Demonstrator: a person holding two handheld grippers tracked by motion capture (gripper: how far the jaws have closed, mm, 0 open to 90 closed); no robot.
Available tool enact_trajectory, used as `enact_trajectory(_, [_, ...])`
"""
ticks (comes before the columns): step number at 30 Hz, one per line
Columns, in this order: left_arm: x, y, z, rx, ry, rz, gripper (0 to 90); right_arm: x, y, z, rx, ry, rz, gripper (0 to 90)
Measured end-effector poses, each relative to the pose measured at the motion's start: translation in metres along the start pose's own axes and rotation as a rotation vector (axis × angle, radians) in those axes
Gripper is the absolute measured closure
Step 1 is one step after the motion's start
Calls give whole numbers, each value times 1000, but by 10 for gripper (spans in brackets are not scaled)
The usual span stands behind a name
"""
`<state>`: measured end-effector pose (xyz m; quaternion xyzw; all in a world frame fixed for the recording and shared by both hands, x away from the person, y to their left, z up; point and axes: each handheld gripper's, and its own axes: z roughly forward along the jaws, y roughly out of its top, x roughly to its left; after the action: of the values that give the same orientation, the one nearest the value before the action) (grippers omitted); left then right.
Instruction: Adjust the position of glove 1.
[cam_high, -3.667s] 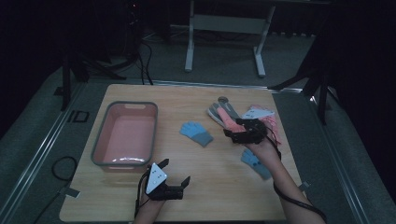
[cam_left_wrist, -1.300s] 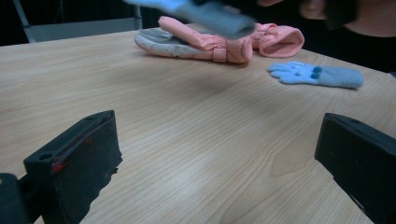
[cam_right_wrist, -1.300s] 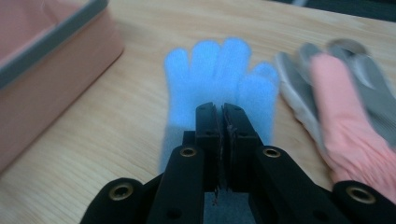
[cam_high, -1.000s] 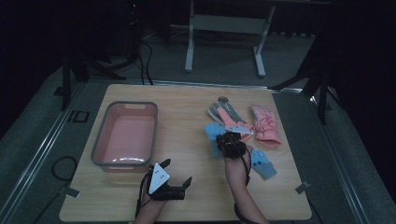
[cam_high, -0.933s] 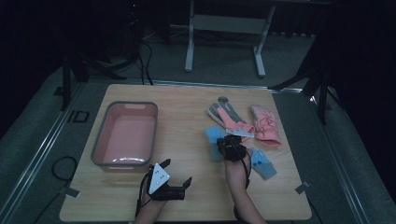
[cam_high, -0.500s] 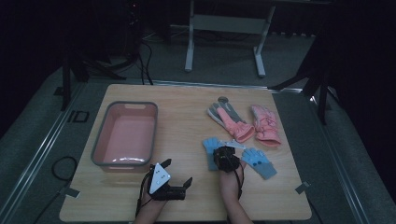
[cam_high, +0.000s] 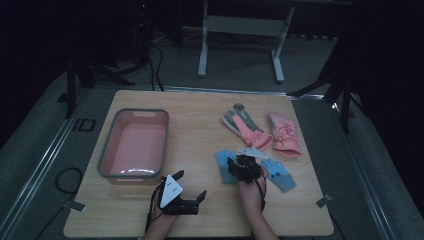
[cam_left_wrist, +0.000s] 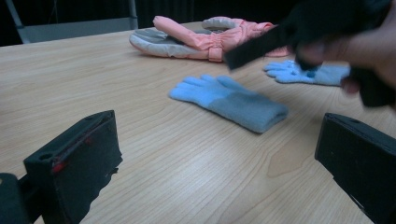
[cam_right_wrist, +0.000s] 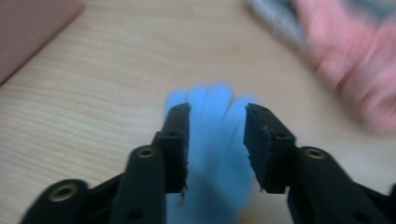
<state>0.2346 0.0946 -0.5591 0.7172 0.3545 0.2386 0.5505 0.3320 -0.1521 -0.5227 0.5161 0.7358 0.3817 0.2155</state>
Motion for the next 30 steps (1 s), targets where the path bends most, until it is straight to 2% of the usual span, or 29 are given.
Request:
enact_trajectory(1, [0,0,0,-1,0,2,2,-3,4,-5,-12,7,-43,599])
enact_trajectory(4, [0,0,0,1,-2,4,2,-8,9,-9,-31,33,-61,601])
enact_trajectory(5, [0,0,0,3,-2,1,2,-14,13,-14,-42,64,-79,603])
enact_trajectory(6, [1,0,0,3,-3,-1,2,-26,21,-22,-46,86,-130,618])
enact_trajectory(7, [1,0,0,2,-3,-3,2,-33,24,-26,-50,120,-153,617])
enact_trajectory(8, [1,0,0,1,-2,-5,2,-47,29,-31,-32,132,-199,619])
enact_trajectory(9, [1,0,0,2,1,-5,2,-47,29,-31,-32,132,-199,619])
enact_trajectory(11, [0,0,1,5,14,-5,2,-61,32,-34,-21,154,-198,635])
enact_trajectory(13, [0,0,1,6,15,2,2,-72,32,-35,4,128,-210,644])
enact_trajectory(16, [-1,0,1,4,14,2,2,-80,32,-36,20,139,-234,645])
enact_trajectory(17, [0,0,0,2,12,-1,2,-83,31,-37,26,147,-256,645])
enact_trajectory(18, [0,0,0,0,12,-2,2,-92,28,-39,34,185,-329,632])
enact_trajectory(19, [0,0,0,0,12,-2,2,-92,28,-39,34,185,-329,632])
enact_trajectory(20, [0,0,0,1,13,1,2,-99,26,-42,44,206,-370,632])
enact_trajectory(23, [-1,0,0,4,12,9,2,-102,25,-43,46,215,-384,632])
enact_trajectory(24, [-1,0,1,5,11,7,2,-113,21,-46,52,242,-414,632])
enact_trajectory(26, [-1,0,0,2,13,0,2,-130,15,-48,70,261,-404,633])
enact_trajectory(29, [0,0,0,1,14,-5,2,-135,13,-48,75,263,-399,633])
enact_trajectory(30, [0,0,0,2,15,-7,2,-144,7,-49,86,269,-384,633])
